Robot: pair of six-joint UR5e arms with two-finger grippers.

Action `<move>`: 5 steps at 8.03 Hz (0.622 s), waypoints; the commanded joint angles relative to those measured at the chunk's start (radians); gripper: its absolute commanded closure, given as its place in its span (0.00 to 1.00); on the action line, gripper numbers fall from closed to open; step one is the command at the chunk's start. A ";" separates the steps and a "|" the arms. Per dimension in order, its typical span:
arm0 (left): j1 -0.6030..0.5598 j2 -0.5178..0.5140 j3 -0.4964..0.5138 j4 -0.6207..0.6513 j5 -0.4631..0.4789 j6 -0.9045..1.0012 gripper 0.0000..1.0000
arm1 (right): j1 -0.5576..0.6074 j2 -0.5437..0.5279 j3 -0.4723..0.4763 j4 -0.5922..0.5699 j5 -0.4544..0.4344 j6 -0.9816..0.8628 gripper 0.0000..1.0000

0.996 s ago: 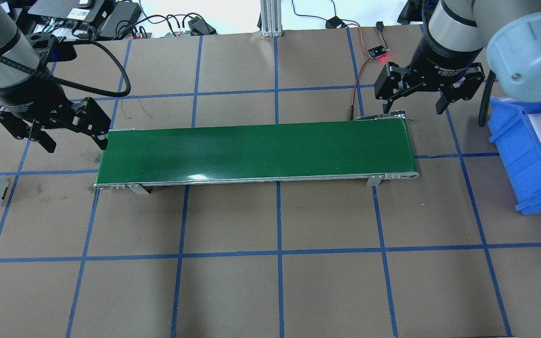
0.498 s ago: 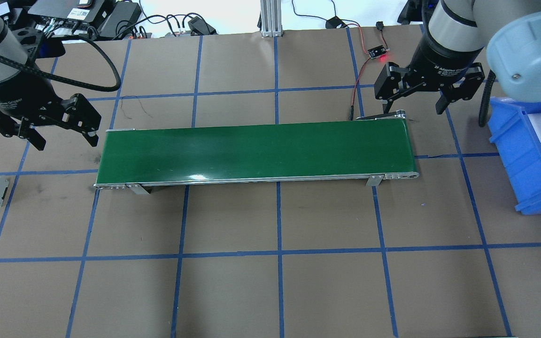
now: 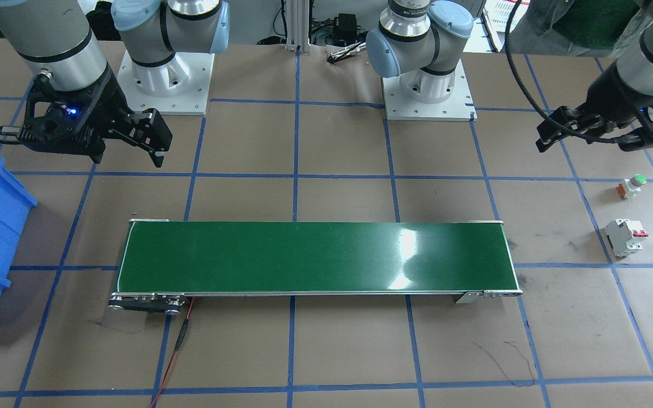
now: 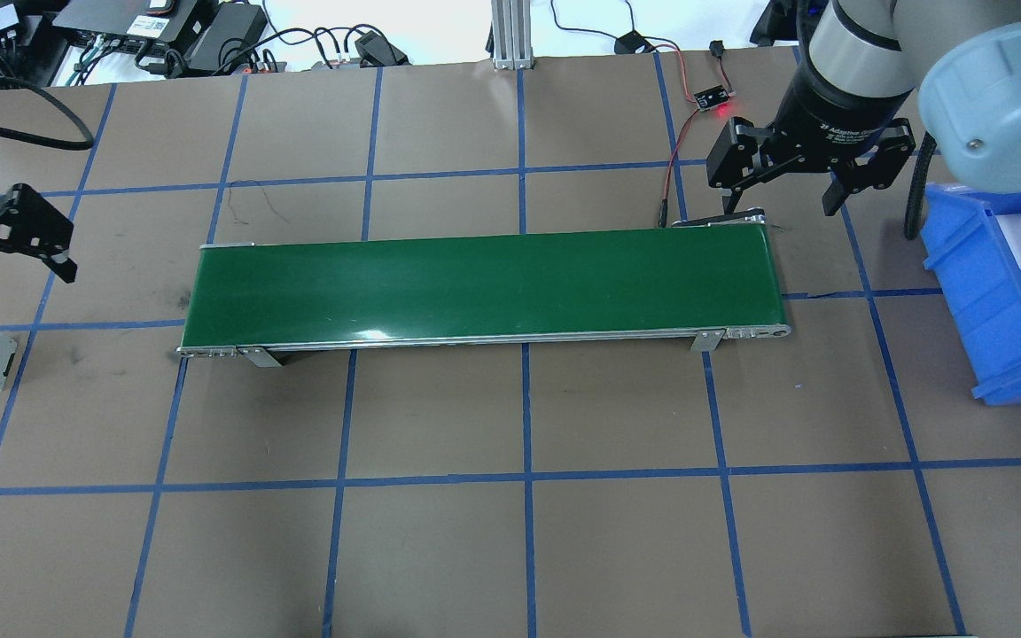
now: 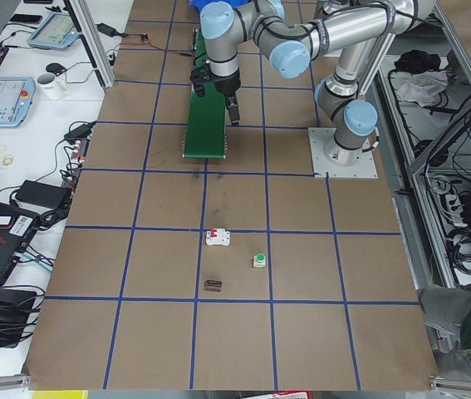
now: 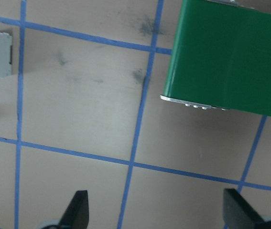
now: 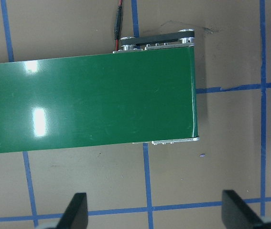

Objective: Move capacitor from left to right
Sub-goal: 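Move the left gripper off the table edge toward the brown capacitor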

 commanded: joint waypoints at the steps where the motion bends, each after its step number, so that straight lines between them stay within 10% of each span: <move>1: 0.152 -0.010 -0.007 0.116 0.108 0.131 0.00 | 0.000 0.000 0.000 0.000 0.000 0.000 0.00; 5: 0.339 -0.149 -0.004 0.423 0.169 0.441 0.00 | 0.000 0.000 0.000 0.000 0.000 0.000 0.00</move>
